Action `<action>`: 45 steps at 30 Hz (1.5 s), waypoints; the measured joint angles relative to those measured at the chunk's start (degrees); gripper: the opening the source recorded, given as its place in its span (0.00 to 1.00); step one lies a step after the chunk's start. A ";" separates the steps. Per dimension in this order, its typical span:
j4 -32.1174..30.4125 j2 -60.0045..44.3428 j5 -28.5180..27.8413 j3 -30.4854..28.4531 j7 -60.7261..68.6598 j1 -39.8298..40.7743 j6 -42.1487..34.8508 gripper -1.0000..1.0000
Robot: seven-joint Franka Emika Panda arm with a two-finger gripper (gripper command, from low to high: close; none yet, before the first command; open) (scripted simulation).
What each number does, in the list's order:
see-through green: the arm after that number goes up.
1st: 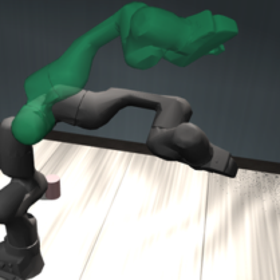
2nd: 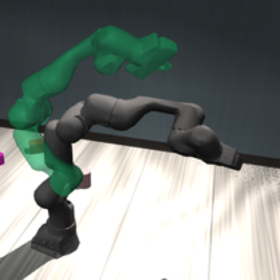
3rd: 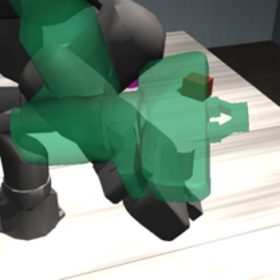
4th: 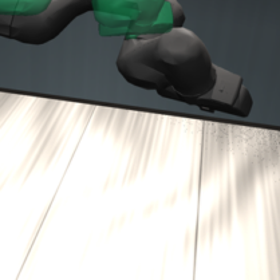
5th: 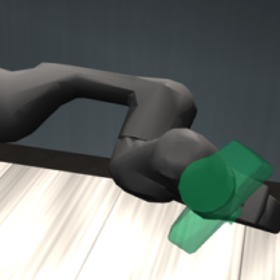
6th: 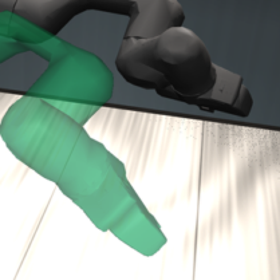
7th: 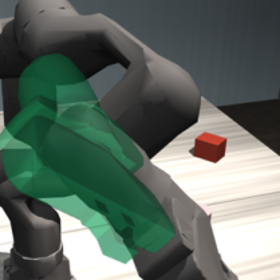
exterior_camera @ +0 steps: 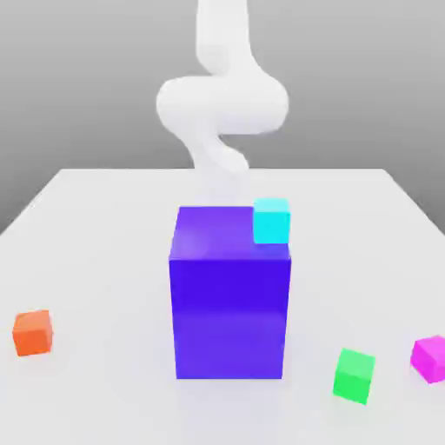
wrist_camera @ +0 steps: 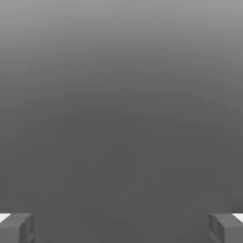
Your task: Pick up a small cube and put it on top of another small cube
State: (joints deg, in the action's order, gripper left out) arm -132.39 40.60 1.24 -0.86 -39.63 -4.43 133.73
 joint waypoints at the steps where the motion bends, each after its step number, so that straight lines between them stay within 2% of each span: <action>1: -0.25 -2.27 0.56 -0.32 2.71 -1.86 0.82 0.50; 7: -1.68 -14.97 3.74 -1.28 17.86 -11.62 5.40 0.50; 17: -4.05 -35.73 6.79 3.18 41.19 -22.64 13.05 0.50; 22: -5.35 -45.92 3.58 5.34 49.49 -27.94 17.16 0.50; 26: -6.36 -53.97 -2.35 6.46 53.70 -30.84 20.37 0.50; 31: -5.10 -64.28 -6.50 5.05 53.67 -33.40 27.38 0.50; 32: -4.74 -66.11 -6.80 4.71 53.46 -33.70 28.82 0.00; 39: -4.68 -66.44 -6.92 4.67 53.41 -33.74 28.96 0.00; 45: -7.90 -55.28 -4.57 5.07 54.76 -31.54 21.16 0.00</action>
State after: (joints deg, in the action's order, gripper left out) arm -140.29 -14.69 -3.34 4.22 15.13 -35.97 154.89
